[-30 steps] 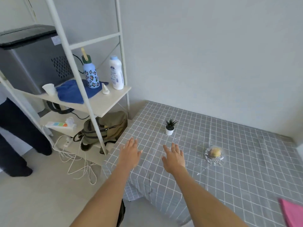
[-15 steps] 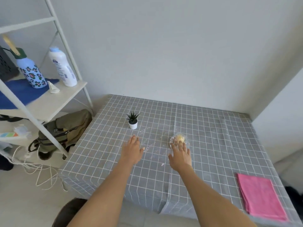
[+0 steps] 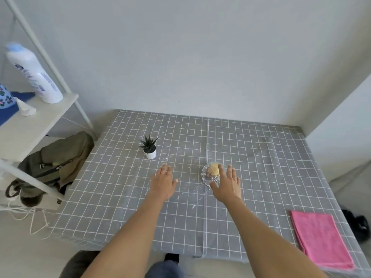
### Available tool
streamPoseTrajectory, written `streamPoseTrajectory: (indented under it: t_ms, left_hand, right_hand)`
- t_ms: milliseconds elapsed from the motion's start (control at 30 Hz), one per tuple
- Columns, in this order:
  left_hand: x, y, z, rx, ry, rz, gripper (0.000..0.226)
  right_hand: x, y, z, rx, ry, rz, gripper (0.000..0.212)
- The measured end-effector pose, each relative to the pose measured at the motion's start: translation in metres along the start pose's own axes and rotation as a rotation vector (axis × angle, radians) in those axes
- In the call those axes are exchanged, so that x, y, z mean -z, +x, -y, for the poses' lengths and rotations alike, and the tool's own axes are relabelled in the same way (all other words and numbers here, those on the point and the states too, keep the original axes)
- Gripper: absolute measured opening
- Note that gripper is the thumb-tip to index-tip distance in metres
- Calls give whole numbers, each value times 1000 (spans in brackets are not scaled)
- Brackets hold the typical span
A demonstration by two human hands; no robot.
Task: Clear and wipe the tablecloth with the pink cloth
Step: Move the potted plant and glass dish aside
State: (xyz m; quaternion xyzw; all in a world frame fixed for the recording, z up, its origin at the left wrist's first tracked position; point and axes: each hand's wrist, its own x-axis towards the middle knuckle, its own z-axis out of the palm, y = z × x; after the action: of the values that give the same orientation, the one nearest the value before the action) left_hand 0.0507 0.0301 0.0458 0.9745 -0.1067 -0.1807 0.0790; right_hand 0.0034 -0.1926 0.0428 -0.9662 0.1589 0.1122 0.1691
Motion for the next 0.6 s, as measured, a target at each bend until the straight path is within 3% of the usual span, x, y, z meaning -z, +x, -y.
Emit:
streamPoseTrajectory:
  t_ms: [167,300,600]
  left_hand:
    - [-15,18,17,16,-30,4,64]
    - [-25,31,27,79,-117,-98,64]
    - [-36,63,55,278,-426,-335,77]
  right_hand:
    - [-18,18,-2,-29,162,-21,94]
    - [-36,29,-6,-40,324,-79,106]
    - [-67,37,-2,-47,468,-301,108]
